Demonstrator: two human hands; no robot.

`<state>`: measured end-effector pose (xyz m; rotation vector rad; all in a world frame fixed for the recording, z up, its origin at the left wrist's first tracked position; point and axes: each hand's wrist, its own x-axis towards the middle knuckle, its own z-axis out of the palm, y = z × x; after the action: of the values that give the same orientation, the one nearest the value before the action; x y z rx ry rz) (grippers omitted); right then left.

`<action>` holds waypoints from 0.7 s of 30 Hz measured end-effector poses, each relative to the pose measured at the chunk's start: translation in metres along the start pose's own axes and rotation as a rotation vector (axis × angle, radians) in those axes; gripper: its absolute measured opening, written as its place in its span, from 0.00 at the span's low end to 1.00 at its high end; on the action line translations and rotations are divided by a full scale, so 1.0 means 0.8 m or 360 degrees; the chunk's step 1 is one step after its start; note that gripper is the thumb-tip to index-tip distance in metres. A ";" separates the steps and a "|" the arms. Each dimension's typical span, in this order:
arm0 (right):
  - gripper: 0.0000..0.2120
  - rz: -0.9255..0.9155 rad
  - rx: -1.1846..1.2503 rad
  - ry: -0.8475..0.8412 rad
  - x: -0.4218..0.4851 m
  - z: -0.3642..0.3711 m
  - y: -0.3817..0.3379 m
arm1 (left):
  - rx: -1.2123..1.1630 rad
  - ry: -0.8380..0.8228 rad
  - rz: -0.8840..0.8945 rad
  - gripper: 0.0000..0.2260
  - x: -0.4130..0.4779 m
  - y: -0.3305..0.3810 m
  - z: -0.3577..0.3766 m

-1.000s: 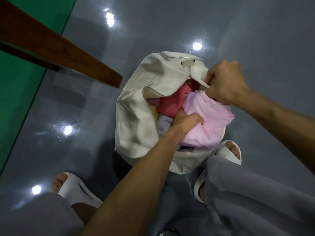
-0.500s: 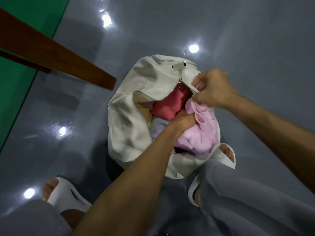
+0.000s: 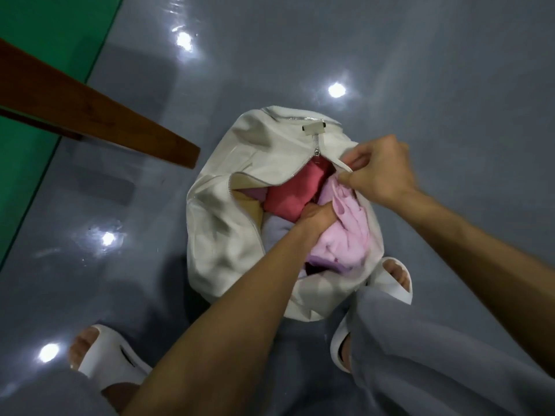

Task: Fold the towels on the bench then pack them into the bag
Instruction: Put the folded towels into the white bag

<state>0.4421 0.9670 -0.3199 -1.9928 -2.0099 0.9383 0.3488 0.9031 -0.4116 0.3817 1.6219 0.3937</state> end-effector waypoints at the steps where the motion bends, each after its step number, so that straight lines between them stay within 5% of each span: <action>1: 0.09 -0.0035 -0.0055 0.0009 0.003 0.000 -0.002 | -0.0007 -0.0107 0.0015 0.19 -0.008 0.000 -0.011; 4: 0.08 -0.0077 -0.0313 0.0014 0.009 -0.002 -0.010 | 0.0255 0.0050 0.0225 0.15 -0.052 -0.009 -0.024; 8: 0.10 -0.0046 -0.0629 -0.0079 -0.002 0.005 -0.020 | 0.1355 0.0869 0.1040 0.20 -0.085 -0.048 -0.006; 12: 0.20 0.0160 -0.0895 -0.0336 -0.009 0.013 -0.023 | 0.1497 0.0694 0.1916 0.14 -0.063 -0.072 0.022; 14: 0.26 0.0229 -0.0875 -0.0580 -0.004 0.009 -0.023 | 0.1534 0.0554 0.1961 0.20 -0.050 -0.086 0.023; 16: 0.26 0.0258 -0.0787 -0.0776 0.001 0.000 -0.027 | 0.1804 0.0364 0.1717 0.31 -0.042 -0.086 0.019; 18: 0.22 0.0244 -0.0647 -0.0816 0.005 -0.003 -0.032 | 0.2024 0.0171 0.1371 0.38 -0.031 -0.077 0.019; 21: 0.18 0.0294 -0.0394 -0.0706 0.007 0.000 -0.028 | 0.1909 0.0214 0.1050 0.40 -0.025 -0.054 0.037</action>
<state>0.4231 0.9744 -0.3099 -2.2958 -2.2887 1.3307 0.3794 0.8563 -0.4170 1.8434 1.6813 -0.1367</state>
